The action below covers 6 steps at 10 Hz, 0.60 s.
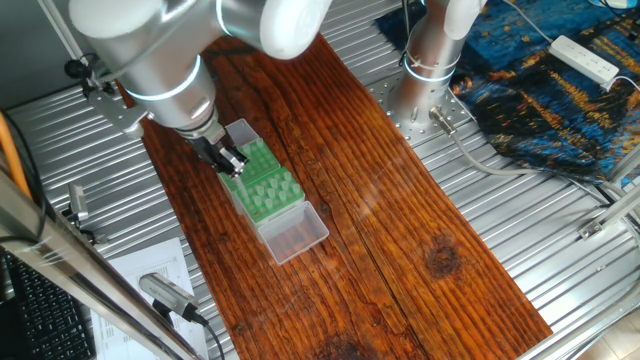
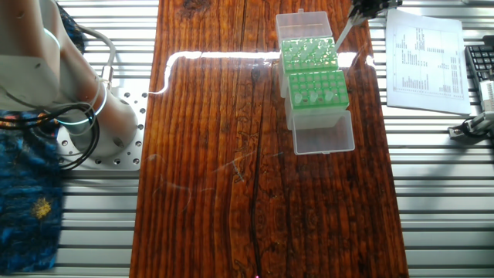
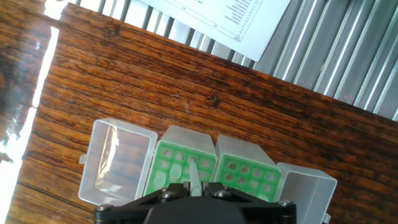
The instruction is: Transfer all large pipette tips from one holder to another
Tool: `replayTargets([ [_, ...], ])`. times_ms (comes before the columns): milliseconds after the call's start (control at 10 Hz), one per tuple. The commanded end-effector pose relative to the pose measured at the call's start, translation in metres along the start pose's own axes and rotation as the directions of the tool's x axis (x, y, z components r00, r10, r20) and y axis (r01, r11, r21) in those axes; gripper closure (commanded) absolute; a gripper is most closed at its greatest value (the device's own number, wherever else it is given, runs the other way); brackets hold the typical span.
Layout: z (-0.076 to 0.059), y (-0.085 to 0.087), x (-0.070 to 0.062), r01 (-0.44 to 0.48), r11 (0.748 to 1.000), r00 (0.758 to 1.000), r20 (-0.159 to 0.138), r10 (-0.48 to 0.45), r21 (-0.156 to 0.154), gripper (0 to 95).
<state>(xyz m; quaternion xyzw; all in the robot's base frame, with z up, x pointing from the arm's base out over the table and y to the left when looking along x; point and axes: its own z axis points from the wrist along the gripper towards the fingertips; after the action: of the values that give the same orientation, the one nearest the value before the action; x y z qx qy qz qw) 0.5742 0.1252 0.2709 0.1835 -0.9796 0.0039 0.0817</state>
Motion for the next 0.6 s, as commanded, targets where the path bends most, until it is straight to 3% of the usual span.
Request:
replayTargets([
  [100, -0.005, 0.0, 0.0, 0.0, 1.0, 1.0, -0.003, 0.0, -0.005, 95.0],
  [600, -0.023, 0.0, -0.006, 0.002, 1.0, 1.0, -0.012, -0.003, -0.013, 95.0],
])
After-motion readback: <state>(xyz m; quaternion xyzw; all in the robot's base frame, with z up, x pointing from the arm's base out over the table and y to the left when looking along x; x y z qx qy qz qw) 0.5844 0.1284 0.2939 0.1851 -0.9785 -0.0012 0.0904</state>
